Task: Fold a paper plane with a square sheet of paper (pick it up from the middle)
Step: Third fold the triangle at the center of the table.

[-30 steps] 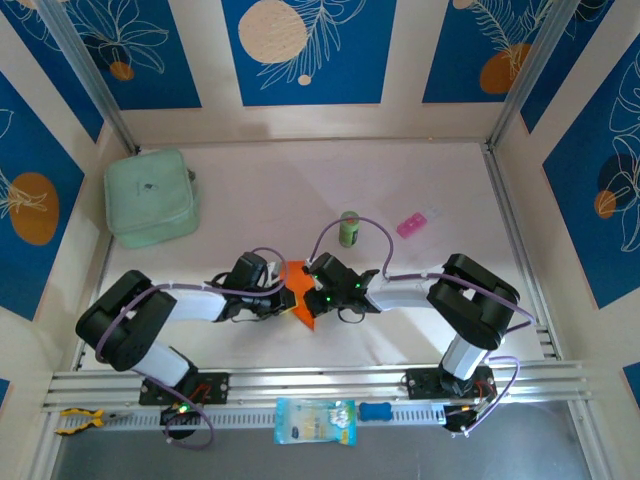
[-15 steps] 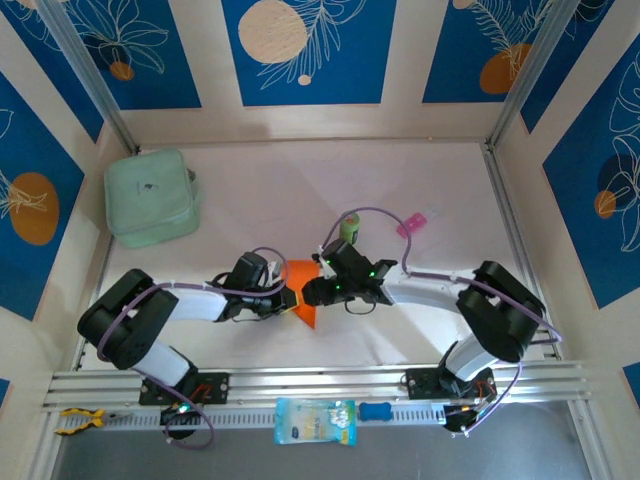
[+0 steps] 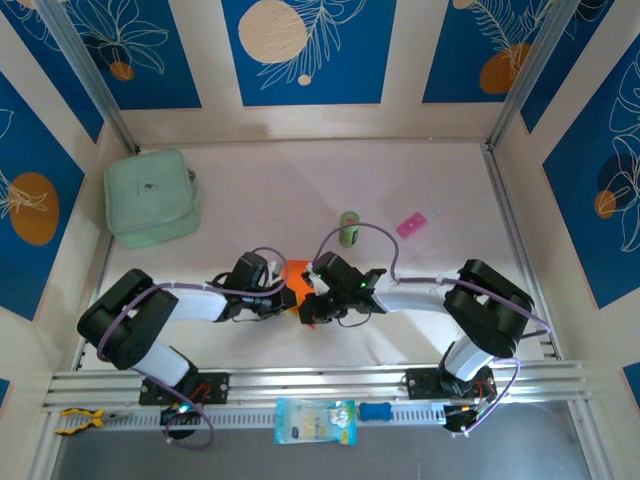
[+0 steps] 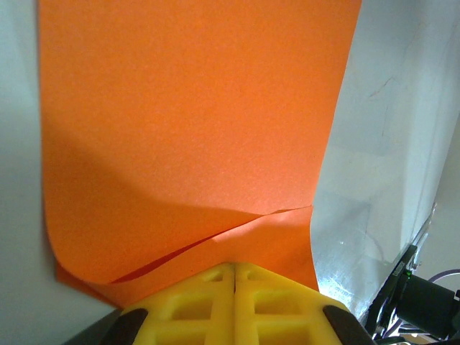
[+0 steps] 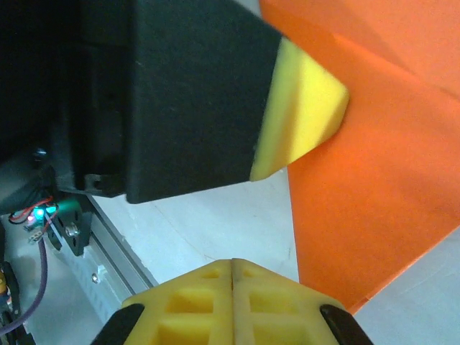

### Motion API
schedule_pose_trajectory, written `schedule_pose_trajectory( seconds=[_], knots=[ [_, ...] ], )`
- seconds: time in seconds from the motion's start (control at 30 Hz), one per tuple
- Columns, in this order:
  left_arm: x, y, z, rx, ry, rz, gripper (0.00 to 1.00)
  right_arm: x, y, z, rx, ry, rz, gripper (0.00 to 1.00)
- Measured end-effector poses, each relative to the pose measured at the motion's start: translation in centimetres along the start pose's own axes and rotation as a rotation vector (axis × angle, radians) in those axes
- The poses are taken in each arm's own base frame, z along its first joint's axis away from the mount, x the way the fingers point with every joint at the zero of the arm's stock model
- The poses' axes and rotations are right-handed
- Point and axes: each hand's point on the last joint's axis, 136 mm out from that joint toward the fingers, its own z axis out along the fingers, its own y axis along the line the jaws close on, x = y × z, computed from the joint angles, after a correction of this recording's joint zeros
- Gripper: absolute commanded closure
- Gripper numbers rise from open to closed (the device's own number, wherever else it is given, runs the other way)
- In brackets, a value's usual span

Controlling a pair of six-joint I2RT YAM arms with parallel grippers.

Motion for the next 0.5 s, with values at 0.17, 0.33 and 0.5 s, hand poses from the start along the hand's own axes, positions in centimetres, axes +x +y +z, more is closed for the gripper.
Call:
schedule_pose_trajectory(
  seconds=[0.17,0.33,0.5],
  knots=[
    [0.0,0.0,0.0,0.0,0.0,0.0,1.0,-0.6,0.3,0.9,0.014,0.018,0.007,0.94],
    [0.0,0.0,0.0,0.0,0.0,0.0,1.0,-0.8,0.3,1.7,0.039,0.037,0.008,0.94],
    [0.0,0.0,0.0,0.0,0.0,0.0,1.0,-0.2,-0.5,1.9,0.069,0.056,0.019,0.94]
  ],
)
